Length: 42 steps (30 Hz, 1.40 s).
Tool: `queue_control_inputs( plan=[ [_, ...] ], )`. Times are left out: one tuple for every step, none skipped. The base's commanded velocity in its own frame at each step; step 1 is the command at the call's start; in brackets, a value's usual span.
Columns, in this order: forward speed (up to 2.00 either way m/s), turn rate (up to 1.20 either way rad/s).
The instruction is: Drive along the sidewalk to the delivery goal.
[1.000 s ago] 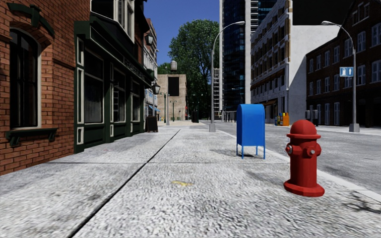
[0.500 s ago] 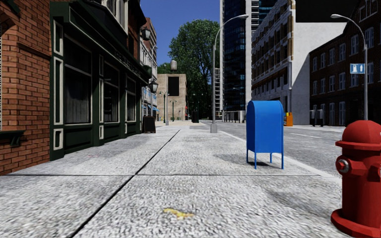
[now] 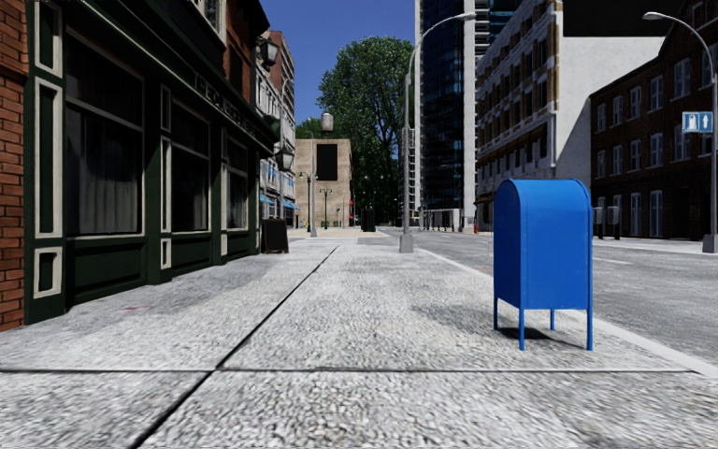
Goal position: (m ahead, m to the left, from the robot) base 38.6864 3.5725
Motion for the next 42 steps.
queue_control_inputs(
  plan=[
    [1.48,0.00],
    [1.48,0.00],
    [1.48,0.00],
    [1.48,0.00],
    [1.48,0.00],
    [1.48,0.00],
    [1.48,0.00],
    [1.48,0.00],
    [1.48,0.00],
    [1.48,0.00],
    [1.48,0.00],
    [1.48,0.00],
    [1.48,0.00],
    [1.48,0.00],
    [1.48,0.00],
    [1.48,0.00],
    [1.48,0.00],
    [1.48,0.00],
    [1.48,0.00],
    [1.48,0.00],
    [1.48,0.00],
    [1.48,0.00],
    [1.48,0.00],
    [1.48,0.00],
    [1.48,0.00],
    [1.48,0.00],
    [1.48,0.00],
    [1.48,0.00],
    [1.48,0.00],
    [1.48,0.00],
    [1.48,0.00],
    [1.48,0.00],
    [1.48,0.00],
    [1.48,0.00],
    [1.48,0.00],
    [1.48,0.00],
    [1.48,0.00],
    [1.48,0.00],
    [1.48,0.00],
    [1.48,0.00],
    [1.48,0.00],
    [1.48,0.00]
  ],
)
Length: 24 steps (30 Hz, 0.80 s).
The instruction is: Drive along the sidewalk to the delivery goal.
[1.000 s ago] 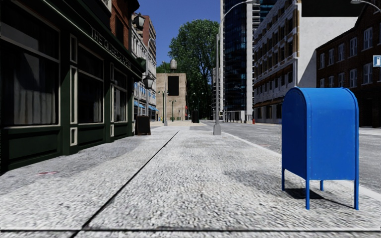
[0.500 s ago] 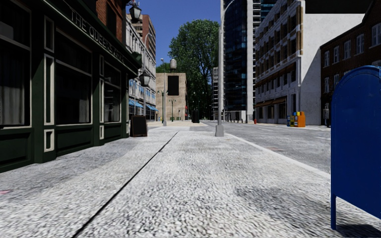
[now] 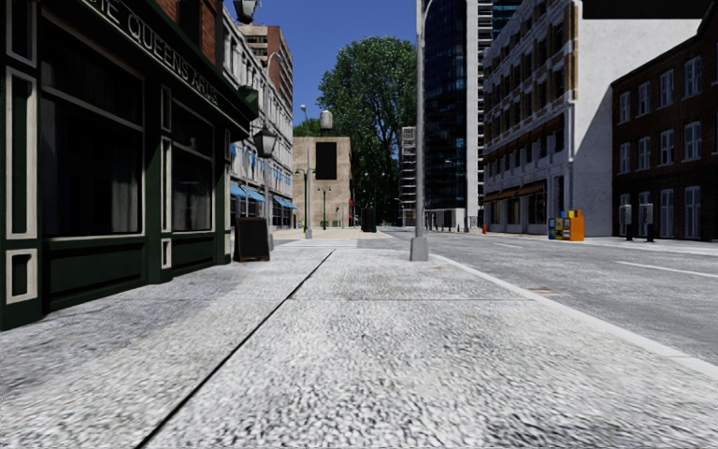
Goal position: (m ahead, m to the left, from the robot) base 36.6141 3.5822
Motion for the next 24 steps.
queue_control_inputs(
  plan=[
    [1.48,0.00],
    [1.48,0.00],
    [1.48,0.00],
    [1.48,0.00],
    [1.48,0.00],
    [1.48,0.00],
    [1.48,0.00],
    [1.48,0.00],
    [1.48,0.00],
    [1.48,0.00],
    [1.48,0.00],
    [1.48,0.00],
    [1.48,0.00],
    [1.48,0.00],
    [1.48,0.00],
    [1.48,0.00],
    [1.48,0.00],
    [1.48,0.00],
    [1.48,0.00],
    [1.48,0.00],
    [1.48,0.00],
    [1.49,0.00],
    [1.49,0.00],
    [1.49,0.00]
  ],
)
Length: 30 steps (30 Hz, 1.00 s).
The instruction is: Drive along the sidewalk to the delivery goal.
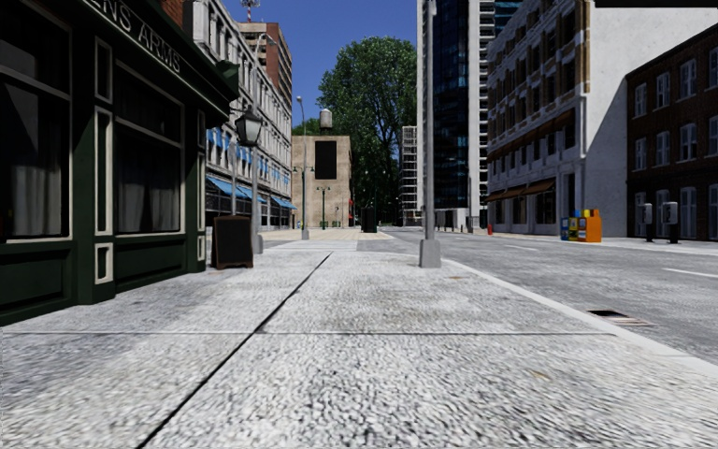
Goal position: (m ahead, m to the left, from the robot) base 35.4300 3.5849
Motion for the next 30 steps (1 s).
queue_control_inputs(
  plan=[
    [1.49,0.00],
    [1.49,0.00],
    [1.49,0.00],
    [1.49,0.00],
    [1.49,0.00],
    [1.49,0.00],
    [1.49,0.00],
    [1.49,0.00],
    [1.49,0.00],
    [1.49,0.00],
    [1.49,0.00],
    [1.49,0.00],
    [1.49,0.00],
    [1.49,0.00],
    [1.49,0.00],
    [1.49,0.00],
    [1.49,0.00],
    [1.49,0.00],
    [1.49,0.00],
    [1.49,0.00],
    [1.49,0.00],
    [1.49,0.00],
    [1.49,0.00],
    [1.49,0.00],
    [1.49,0.00],
    [1.49,0.00],
    [1.49,0.00],
    [1.49,0.00],
    [1.49,0.00],
    [1.49,0.00]
  ],
)
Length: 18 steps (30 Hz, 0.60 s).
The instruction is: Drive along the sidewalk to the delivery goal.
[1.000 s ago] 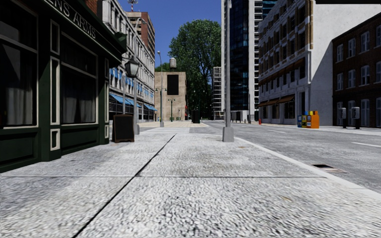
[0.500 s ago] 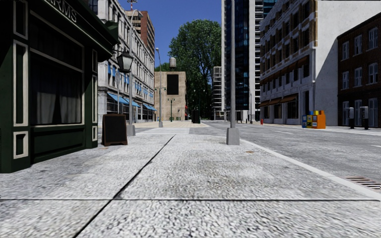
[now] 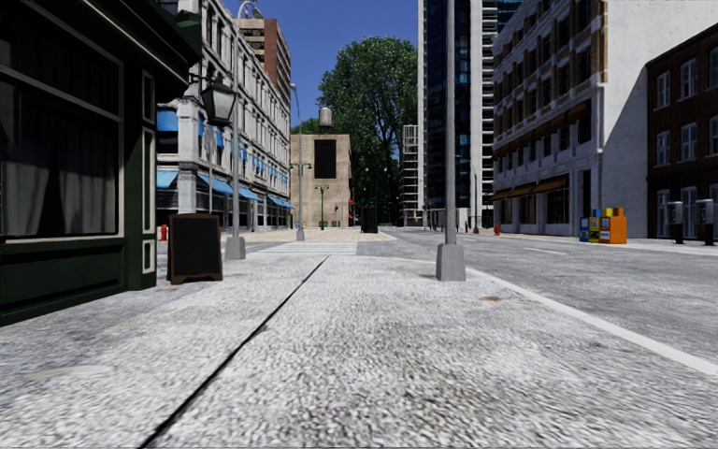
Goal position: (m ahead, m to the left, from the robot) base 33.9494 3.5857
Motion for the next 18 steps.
queue_control_inputs(
  plan=[
    [1.49,0.00],
    [1.49,0.00],
    [1.49,0.00],
    [1.49,0.00],
    [1.49,0.00],
    [1.49,0.00],
    [1.49,0.00],
    [1.49,0.00],
    [1.49,0.00],
    [1.49,0.00],
    [1.49,0.00],
    [1.49,0.00],
    [1.49,0.00],
    [1.49,0.00],
    [1.49,0.00],
    [1.49,0.00],
    [1.49,0.00],
    [1.49,0.00]
  ],
)
